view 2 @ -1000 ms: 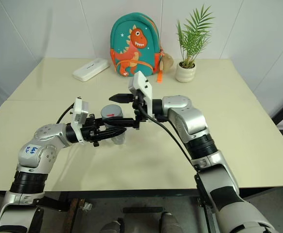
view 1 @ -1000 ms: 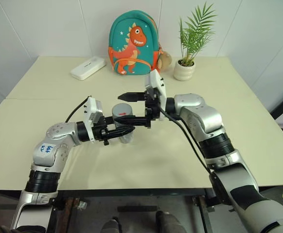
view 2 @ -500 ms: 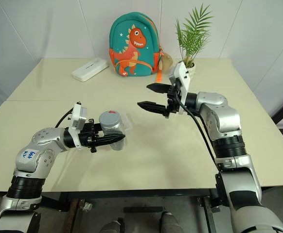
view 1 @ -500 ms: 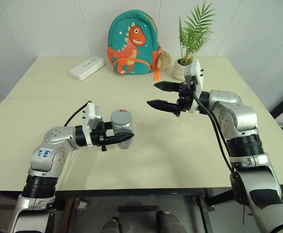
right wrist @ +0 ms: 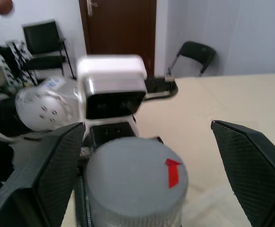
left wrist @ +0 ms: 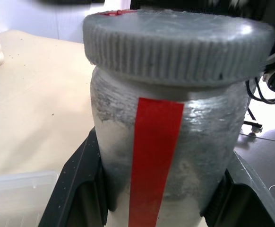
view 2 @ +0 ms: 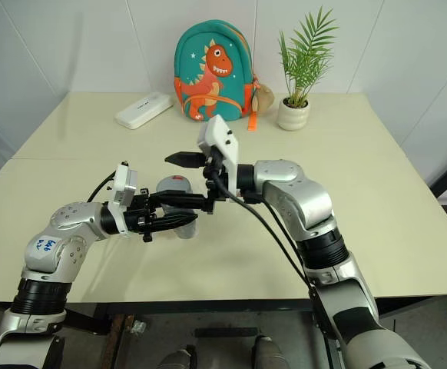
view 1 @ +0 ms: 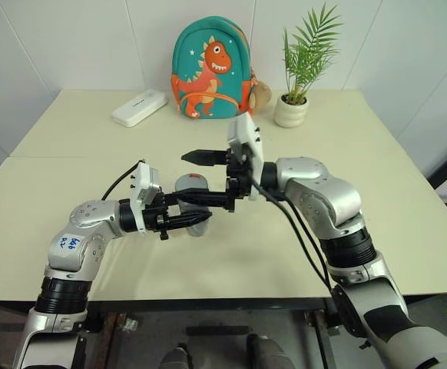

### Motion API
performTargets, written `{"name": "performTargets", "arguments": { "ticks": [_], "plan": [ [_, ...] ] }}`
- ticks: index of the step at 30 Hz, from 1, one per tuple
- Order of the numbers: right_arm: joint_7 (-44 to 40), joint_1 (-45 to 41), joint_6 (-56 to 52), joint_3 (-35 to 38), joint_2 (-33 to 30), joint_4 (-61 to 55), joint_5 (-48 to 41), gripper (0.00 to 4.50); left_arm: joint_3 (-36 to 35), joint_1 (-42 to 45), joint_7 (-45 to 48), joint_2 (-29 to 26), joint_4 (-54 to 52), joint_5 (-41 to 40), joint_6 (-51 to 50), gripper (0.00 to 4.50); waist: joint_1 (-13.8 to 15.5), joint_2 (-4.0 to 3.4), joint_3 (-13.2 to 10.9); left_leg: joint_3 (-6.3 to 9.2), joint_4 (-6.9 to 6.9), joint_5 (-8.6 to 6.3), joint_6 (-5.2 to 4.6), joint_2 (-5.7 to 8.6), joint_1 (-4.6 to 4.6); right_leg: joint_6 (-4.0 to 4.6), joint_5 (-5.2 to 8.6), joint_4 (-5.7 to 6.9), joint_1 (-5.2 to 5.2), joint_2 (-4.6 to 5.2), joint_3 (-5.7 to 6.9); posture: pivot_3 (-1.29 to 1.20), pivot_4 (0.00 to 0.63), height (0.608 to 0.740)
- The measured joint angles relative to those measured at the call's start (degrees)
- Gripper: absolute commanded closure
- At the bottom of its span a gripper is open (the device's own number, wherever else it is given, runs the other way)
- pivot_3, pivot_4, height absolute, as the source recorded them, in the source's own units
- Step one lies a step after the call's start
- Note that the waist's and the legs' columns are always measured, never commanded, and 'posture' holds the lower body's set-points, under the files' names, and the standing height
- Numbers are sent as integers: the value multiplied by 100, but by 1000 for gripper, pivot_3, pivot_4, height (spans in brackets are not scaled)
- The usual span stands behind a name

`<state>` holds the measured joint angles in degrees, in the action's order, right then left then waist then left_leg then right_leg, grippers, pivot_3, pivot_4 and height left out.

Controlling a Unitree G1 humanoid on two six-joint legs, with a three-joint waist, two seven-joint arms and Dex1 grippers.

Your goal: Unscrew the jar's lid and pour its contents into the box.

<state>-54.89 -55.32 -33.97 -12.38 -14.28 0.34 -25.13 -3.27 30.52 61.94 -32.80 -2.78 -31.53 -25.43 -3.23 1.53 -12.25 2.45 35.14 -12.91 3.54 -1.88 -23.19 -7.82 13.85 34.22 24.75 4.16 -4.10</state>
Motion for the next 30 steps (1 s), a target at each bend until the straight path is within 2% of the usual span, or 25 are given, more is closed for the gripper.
{"name": "performTargets", "arguments": {
  "ticks": [10,26,30],
  "plan": [
    [54,-229,259,-60,136,475,161,18,-13,62,-185,0,9,4,-32,2553,-2,0,0,0,-1,0,0,0,0,0,0,0,0,0,0,0,150,740],
    [-460,124,50,195,-702,174,-339,18,17,43,-176,-34,41,31,-85,2553,-4,0,0,0,-1,0,0,0,0,0,0,-4,-1,0,0,0,150,740],
    [-528,187,-89,227,-747,87,-410,18,17,42,-52,-37,40,30,-64,2553,-12,0,0,0,-1,0,0,0,0,0,0,-1,0,-1,0,0,150,740]
  ]
}}
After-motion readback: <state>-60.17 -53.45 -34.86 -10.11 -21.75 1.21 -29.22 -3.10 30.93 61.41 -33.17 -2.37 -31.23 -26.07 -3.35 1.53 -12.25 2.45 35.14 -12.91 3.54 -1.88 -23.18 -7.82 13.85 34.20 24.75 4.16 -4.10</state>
